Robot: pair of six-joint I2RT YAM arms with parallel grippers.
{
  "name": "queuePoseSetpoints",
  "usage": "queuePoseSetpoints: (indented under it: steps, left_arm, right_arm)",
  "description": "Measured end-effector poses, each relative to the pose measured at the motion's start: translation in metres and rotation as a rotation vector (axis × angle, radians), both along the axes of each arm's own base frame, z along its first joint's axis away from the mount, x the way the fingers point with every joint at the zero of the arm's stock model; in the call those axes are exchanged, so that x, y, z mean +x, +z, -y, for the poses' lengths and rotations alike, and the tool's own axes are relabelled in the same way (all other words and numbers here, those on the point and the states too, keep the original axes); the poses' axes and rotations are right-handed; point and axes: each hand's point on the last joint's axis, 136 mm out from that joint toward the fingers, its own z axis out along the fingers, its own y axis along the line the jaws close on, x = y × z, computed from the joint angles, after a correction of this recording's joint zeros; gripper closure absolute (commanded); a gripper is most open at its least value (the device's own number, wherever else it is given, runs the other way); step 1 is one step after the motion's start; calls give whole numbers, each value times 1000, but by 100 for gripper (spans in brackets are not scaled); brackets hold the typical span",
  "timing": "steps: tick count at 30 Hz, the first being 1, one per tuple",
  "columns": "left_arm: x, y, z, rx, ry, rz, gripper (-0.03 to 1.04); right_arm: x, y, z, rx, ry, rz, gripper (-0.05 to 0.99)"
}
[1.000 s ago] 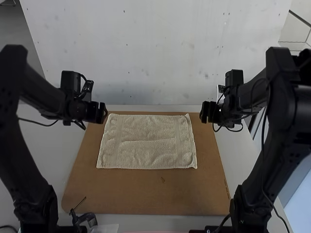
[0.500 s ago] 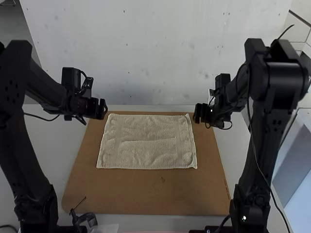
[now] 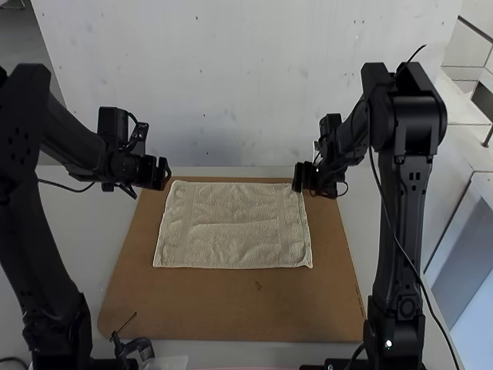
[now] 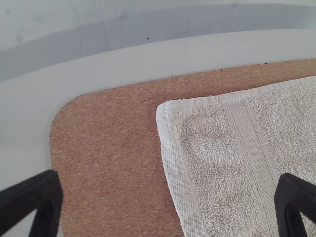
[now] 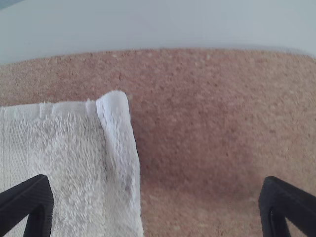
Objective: Fold the towel.
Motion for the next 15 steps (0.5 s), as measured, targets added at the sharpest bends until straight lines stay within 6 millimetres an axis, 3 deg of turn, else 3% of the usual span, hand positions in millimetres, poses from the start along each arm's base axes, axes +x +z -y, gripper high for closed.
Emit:
queuePoseSetpoints:
  steps: [6,15]
  left_arm:
    - [0,0,1,-1,-8,1,5]
    - [0,0,1,6,-16,3,5]
  right_arm:
    - [8,-4,-6,-31,9,-41,12]
    - [-7,-9,-13,-193,127,-190,12]
